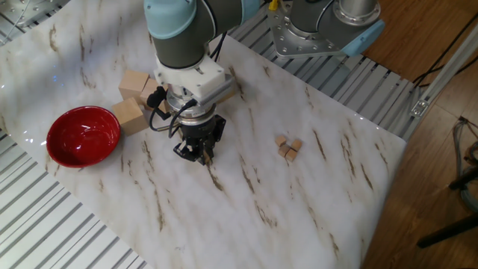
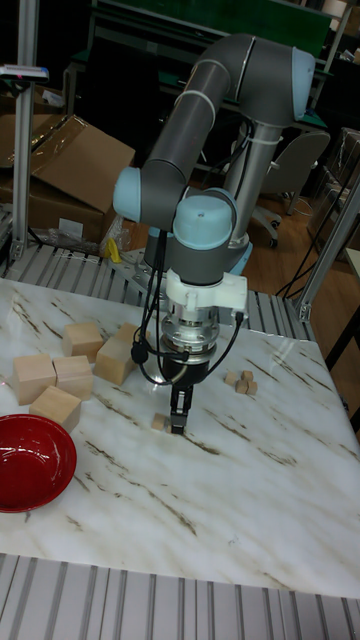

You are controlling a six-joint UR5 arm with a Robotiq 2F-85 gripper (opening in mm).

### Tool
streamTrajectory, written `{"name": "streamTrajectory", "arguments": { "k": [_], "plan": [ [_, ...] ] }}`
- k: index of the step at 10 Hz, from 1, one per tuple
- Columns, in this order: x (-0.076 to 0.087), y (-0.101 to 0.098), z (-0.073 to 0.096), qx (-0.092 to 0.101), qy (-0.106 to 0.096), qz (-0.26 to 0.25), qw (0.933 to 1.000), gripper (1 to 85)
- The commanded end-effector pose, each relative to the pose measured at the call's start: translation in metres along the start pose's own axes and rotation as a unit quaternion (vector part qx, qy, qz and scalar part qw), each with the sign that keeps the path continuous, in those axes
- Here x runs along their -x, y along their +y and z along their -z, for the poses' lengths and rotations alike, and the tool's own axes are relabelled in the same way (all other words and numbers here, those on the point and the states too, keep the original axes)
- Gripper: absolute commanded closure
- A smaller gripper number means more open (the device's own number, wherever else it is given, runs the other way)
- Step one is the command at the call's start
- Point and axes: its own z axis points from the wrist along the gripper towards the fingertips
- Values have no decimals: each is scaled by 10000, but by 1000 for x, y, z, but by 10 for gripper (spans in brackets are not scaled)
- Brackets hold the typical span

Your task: Stack the blocks into a pyramid shape

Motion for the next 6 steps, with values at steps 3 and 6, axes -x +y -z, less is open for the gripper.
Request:
{"name": "streamTrajectory", "arguments": {
  "k": [3,6],
  "plan": [
    [-5,1,2,-24,-61,6,10000,623],
    [-8,2,6,12,-34,76,10000,620]
  ]
}}
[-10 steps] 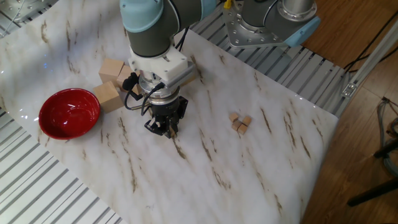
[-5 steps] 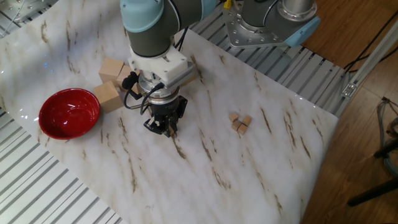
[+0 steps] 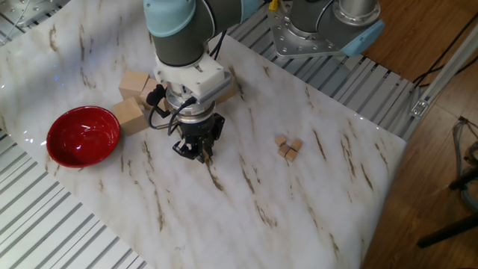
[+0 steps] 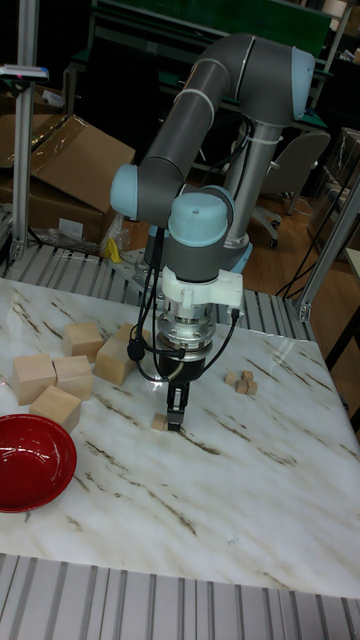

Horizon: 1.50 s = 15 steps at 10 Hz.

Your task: Stack the blocks into a pyramid shape

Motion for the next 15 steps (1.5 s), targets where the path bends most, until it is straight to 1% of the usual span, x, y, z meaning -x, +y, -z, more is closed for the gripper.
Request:
{"name": "streamTrajectory", "arguments": {
  "k": [1,4,7,8,9,10,11,14,15],
  "plan": [
    [0,1,1,-8,-92,-27,10000,620],
    [-1,1,-1,-17,-85,-19,10000,620],
    [0,2,-1,-26,-148,-61,9999,620],
    [-4,0,2,-76,-183,-41,9998,573],
    [-6,-1,6,-67,-241,108,9996,520],
    [-1,-1,7,-48,-323,194,9993,400],
    [2,-2,6,-67,-363,168,9992,357],
    [1,-4,7,-91,-335,131,9993,333],
    [0,-4,9,-95,-296,149,9994,333]
  ]
}}
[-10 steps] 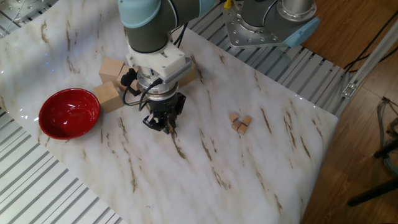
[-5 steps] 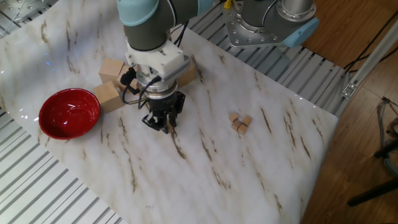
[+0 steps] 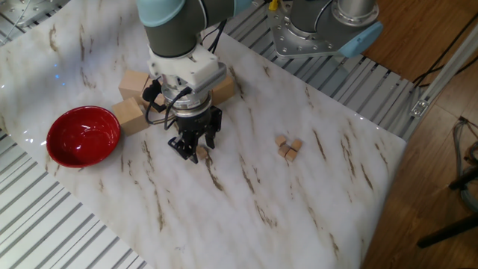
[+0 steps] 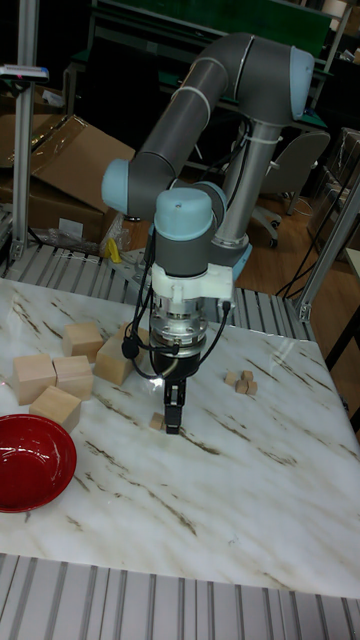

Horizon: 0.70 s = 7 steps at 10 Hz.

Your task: Stack the blocks into a pyramid shape

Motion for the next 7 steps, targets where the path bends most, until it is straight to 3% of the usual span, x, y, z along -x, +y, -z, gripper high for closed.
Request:
{"name": "streamTrajectory", "arguments": {
  "k": [1,5,7],
  "plan": [
    [2,-3,4,-44,-50,-9,10000,333],
    [-2,4,1,-39,-163,58,9998,320],
    [-12,8,2,-43,-109,139,9998,320]
  ]
}}
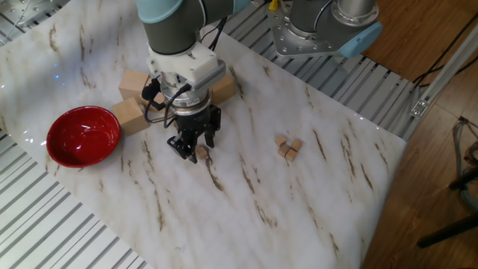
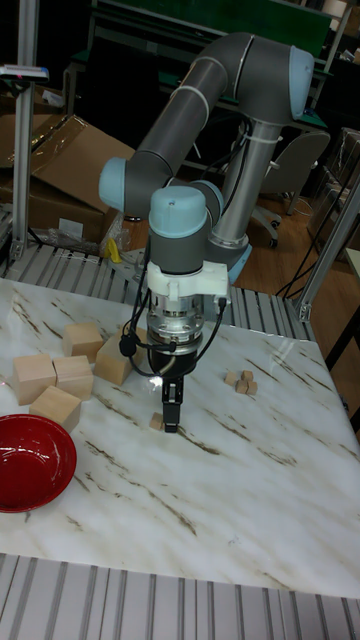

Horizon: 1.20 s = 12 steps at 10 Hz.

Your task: Stack the blocks into a pyramid shape

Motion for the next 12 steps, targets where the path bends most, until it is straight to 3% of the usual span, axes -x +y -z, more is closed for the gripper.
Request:
{"name": "streamTrajectory", "arguments": {
  "k": [1,3,9,12],
  "plan": [
    [-10,3,2,-18,20,65,10000,330],
    [-19,2,2,-22,219,135,9997,343],
    [-16,-2,-6,-40,280,110,9995,350],
    [-17,-2,-7,-27,287,26,9996,403]
  ]
}}
